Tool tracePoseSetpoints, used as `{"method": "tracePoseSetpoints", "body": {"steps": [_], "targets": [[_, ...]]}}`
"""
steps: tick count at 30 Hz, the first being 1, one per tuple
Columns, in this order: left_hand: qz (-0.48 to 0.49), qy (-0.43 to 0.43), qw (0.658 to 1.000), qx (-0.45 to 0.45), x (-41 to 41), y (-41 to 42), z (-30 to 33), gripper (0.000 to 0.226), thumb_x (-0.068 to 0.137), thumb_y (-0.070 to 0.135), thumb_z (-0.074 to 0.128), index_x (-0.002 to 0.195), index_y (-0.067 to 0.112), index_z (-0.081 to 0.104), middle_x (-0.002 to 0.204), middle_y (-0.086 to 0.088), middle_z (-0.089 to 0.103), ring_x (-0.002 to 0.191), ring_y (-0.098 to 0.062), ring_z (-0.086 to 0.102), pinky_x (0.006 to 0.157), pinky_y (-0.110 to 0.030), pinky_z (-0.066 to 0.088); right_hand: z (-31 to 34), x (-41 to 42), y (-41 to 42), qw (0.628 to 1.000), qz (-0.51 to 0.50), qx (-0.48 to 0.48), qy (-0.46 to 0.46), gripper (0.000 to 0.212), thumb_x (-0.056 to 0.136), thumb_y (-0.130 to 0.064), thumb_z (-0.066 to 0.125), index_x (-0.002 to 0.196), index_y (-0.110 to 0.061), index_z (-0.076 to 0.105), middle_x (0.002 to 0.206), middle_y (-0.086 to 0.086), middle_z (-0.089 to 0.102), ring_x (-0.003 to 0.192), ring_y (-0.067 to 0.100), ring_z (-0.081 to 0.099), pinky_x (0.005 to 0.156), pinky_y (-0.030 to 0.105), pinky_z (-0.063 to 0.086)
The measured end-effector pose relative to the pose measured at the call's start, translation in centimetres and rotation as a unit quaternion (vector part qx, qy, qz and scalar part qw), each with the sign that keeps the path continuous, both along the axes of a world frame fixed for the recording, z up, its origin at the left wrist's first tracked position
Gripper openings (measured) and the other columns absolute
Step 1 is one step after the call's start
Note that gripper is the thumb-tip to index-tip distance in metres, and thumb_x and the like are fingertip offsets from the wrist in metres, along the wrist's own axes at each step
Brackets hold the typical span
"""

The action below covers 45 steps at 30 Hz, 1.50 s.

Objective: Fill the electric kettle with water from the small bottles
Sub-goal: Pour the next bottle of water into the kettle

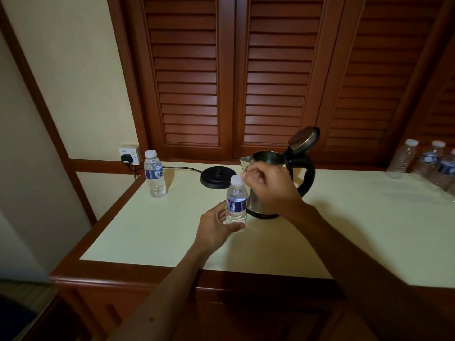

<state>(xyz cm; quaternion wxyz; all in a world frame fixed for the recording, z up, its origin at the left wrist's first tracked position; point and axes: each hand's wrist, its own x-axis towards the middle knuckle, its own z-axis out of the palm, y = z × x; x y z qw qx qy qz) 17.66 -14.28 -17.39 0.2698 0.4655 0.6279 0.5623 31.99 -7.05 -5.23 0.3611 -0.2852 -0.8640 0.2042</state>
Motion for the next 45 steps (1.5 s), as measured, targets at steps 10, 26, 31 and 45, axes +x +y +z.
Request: {"method": "tracePoseSetpoints", "body": {"steps": [10, 26, 31, 45], "targets": [[-0.041, -0.021, 0.999, -0.004, -0.8, -0.2, -0.1, 0.049, 0.072, 0.006, 0.084, 0.117, 0.019, 0.069, 0.108, 0.001, 0.075, 0.101, -0.018, 0.071, 0.094, -0.041, 0.056, 3.4, -3.1, 0.0, 0.971, -0.008, 0.078, -0.228, 0.034, 0.082, -0.046, 0.069, 0.074, -0.016, 0.055, 0.074, 0.0, 0.055, 0.068, 0.017, 0.053, 0.05, 0.026, 0.031], [-0.054, -0.059, 0.997, 0.004, -1.1, -0.3, 0.0, 0.049, 0.068, 0.0, 0.085, 0.113, 0.012, 0.071, 0.103, -0.002, 0.077, 0.095, -0.019, 0.073, 0.082, -0.028, 0.055, 3.4, -2.8, 1.1, 0.935, 0.127, 0.127, -0.308, 0.018, 0.087, -0.013, 0.057, 0.07, -0.019, 0.055, 0.085, 0.001, 0.052, 0.082, 0.018, 0.051, 0.077, 0.044, 0.047], [-0.062, -0.061, 0.996, 0.007, -1.1, -0.4, -0.1, 0.053, 0.069, 0.003, 0.086, 0.117, 0.015, 0.07, 0.106, 0.0, 0.076, 0.099, -0.019, 0.072, 0.089, -0.034, 0.057, 3.8, -2.1, 1.5, 0.944, 0.134, 0.087, -0.29, 0.03, 0.089, -0.014, 0.061, 0.118, -0.012, 0.066, 0.115, 0.002, 0.06, 0.103, 0.013, 0.052, 0.092, 0.032, 0.042], [-0.063, -0.064, 0.996, 0.008, -1.2, -0.6, 0.0, 0.051, 0.068, 0.0, 0.085, 0.114, 0.015, 0.071, 0.104, -0.001, 0.077, 0.099, -0.02, 0.072, 0.086, -0.028, 0.057, 4.8, -3.2, 0.5, 0.929, 0.105, 0.103, -0.34, 0.03, 0.088, -0.017, 0.056, 0.061, -0.006, 0.05, 0.062, 0.003, 0.043, 0.059, 0.018, 0.038, 0.056, 0.035, 0.033]]}}
